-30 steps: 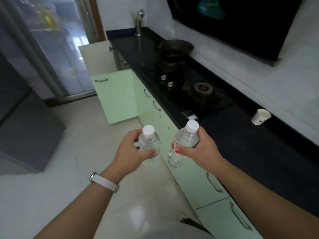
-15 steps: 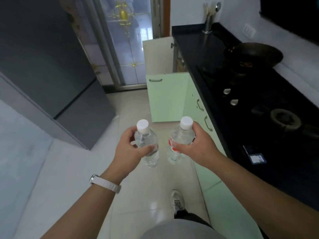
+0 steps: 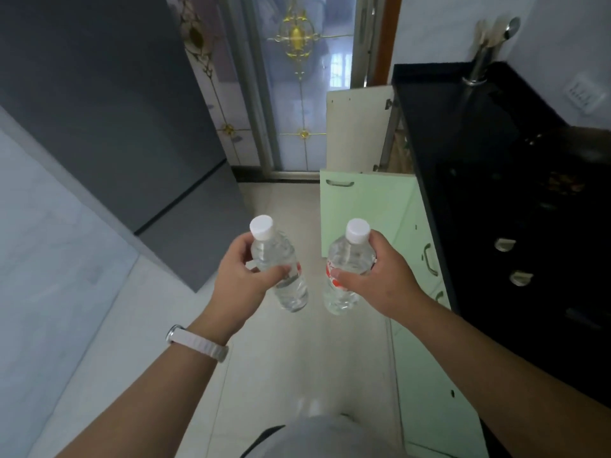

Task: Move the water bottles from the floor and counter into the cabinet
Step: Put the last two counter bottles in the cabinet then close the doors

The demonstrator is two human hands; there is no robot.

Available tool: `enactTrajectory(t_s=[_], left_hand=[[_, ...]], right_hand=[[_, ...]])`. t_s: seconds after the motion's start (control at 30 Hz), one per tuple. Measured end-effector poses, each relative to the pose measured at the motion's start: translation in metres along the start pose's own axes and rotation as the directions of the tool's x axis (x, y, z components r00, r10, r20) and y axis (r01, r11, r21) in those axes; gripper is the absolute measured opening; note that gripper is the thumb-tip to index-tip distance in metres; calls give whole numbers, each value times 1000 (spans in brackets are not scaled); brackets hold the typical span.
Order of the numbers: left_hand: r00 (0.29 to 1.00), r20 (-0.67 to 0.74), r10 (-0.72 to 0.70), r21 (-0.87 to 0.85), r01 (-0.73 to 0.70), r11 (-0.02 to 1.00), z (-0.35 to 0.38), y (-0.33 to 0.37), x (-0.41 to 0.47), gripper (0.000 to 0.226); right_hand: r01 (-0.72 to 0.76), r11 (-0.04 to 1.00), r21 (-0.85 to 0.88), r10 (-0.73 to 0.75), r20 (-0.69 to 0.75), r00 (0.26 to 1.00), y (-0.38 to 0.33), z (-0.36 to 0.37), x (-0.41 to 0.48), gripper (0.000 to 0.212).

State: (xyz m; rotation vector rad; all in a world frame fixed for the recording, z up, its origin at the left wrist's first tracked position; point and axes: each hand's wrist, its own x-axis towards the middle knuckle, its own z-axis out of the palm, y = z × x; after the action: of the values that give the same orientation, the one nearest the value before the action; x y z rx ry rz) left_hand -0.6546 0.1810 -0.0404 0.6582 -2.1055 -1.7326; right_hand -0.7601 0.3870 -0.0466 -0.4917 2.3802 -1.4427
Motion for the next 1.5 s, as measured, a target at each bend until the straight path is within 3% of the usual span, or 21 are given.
enactTrajectory(t_s=[0.33,0.7,0.93,1.13,1.4,1.5], left_hand=[[999,-13,-47,-24,47,999,-35,-32,118,52],[992,125,2,1,-3,1000,-111,-40,335,53],[987,159,37,-53,-29,998,-131,-37,429,51],[978,206,17,-55,-6,998,-116,-43,502,53],[956,293,34,17,-41,999,-58,-37,629,49],[945,323,50,49,-69,996,-28,-26,683,52]], right_hand=[[-35,997,-65,35,-12,999,-14,46,120,66],[-108,992,-70,94,-175,980,-82,131,291,67],[-112,994,2,108,-269,957,-109,152,361,51],[-118,991,55,129,-284,950,-106,149,428,46],[-171,980,104,195,-304,933,-66,124,561,61],[-195,973,122,224,-322,920,-55,104,615,58]])
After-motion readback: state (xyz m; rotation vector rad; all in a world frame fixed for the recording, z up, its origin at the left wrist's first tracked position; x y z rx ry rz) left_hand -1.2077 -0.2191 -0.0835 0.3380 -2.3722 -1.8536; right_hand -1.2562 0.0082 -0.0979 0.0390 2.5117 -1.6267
